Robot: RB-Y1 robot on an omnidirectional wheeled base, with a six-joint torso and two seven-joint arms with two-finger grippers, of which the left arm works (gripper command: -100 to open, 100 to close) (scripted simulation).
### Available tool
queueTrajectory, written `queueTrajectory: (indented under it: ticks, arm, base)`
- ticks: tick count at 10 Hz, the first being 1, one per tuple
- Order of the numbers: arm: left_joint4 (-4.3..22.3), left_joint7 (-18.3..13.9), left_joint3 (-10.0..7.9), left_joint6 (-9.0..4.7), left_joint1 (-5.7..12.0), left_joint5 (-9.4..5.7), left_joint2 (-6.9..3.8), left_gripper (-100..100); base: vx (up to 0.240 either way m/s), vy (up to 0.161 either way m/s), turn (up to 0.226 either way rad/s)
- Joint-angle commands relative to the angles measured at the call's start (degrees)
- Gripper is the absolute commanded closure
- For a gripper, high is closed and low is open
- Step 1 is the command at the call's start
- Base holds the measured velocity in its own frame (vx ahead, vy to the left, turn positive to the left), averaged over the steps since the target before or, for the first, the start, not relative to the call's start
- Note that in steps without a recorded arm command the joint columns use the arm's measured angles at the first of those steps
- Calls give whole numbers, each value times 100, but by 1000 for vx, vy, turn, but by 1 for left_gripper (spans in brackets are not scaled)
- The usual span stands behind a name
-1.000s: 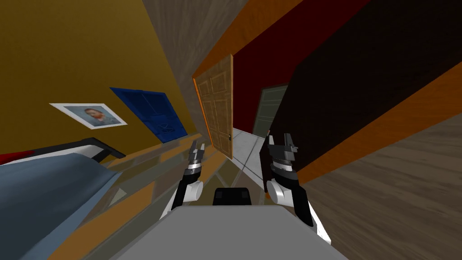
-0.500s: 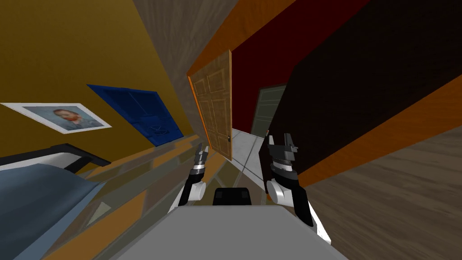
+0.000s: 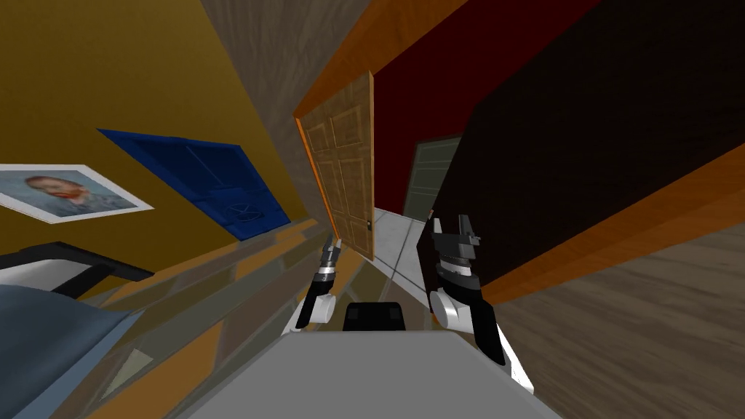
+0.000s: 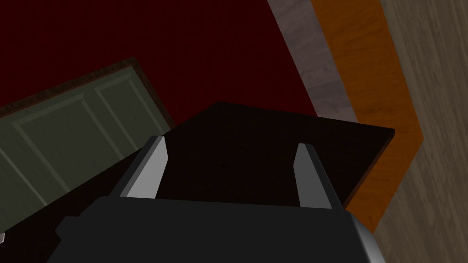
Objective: Push the door open
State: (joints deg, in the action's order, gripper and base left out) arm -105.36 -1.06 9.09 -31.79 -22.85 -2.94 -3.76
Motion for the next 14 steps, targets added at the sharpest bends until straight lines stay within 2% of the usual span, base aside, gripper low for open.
queueTrajectory:
  ticks: [1,12,13,14]
  arm:
    - [286,-13,64,-59,99,23,-24,-100]
    - [2316,-119,560,-502,699,187,-173,-100]
    - [2464,-128,603,-540,750,201,-181,-100]
    - [2490,-128,603,-540,750,201,-181,-100]
  base:
    - [65,46,-124]
    - [81,81,-108]
    - [78,90,-126]
    - [52,74,-32]
